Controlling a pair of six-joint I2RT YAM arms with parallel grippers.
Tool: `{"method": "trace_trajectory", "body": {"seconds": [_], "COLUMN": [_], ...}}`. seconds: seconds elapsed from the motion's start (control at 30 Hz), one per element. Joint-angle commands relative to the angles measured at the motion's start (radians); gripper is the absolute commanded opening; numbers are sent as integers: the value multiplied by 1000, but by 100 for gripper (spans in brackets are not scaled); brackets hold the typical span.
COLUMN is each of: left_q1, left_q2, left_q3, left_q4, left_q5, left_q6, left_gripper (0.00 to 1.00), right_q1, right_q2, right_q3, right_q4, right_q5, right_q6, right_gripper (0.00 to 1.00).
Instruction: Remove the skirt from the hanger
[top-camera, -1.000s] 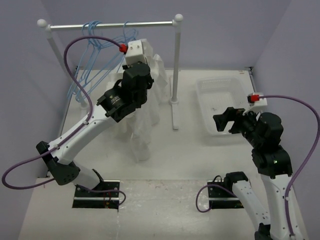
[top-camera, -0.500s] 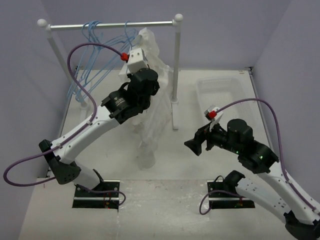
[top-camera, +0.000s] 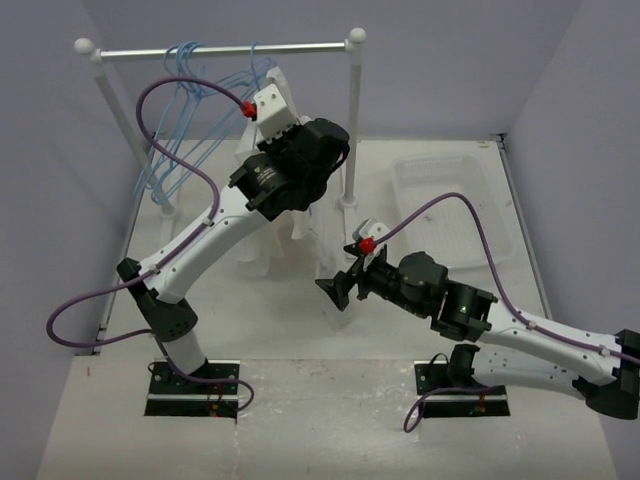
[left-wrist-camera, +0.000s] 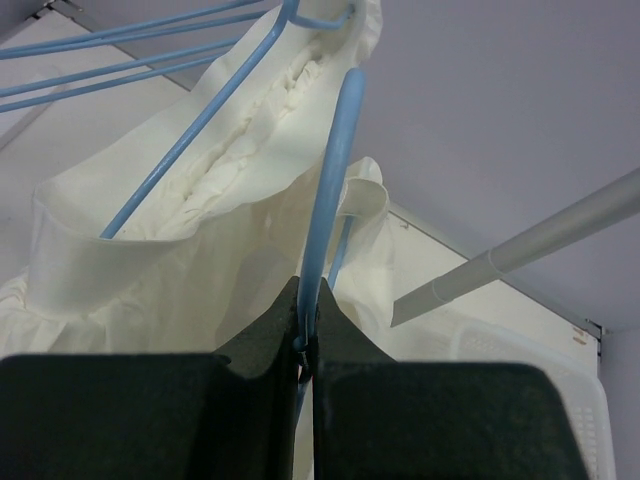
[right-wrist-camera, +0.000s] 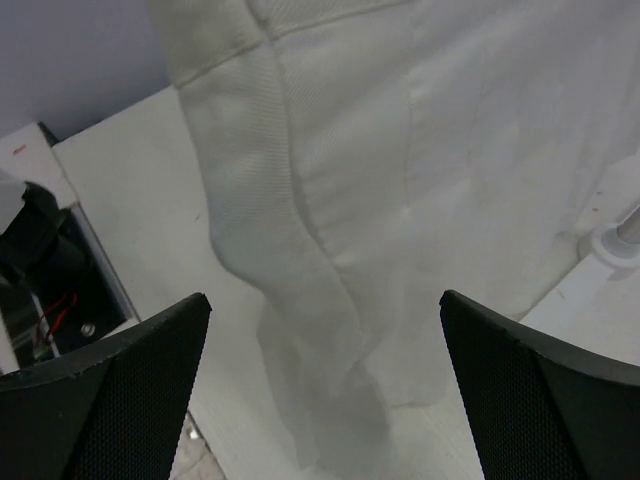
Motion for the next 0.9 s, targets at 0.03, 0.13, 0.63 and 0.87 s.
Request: {"method": "trace_trajectory", "body": {"seconds": [0.03,0.13,0.63,0.87], "left_q1": [-7,-7,-7,-5], "left_q2": [-51,-54,-65,-117], "left_q3": [3,5,-6,-23], "left_q4": [53,79,113,320], "left_q5": [-114,-99,-91,-102], "left_q6": [-45,-14,-3,224], "left_gripper": [0,0,0,0], "right_q1": [3,4,14,14], "right_q2": [27,57,209,169], "right_q3": [-80,-133,-216,-334], "right_q4": [308,384,775,741], "right_q5": [135,127,259,289], "right_q6": [17,-4,-29,72], "right_gripper": [99,99,22,0]}}
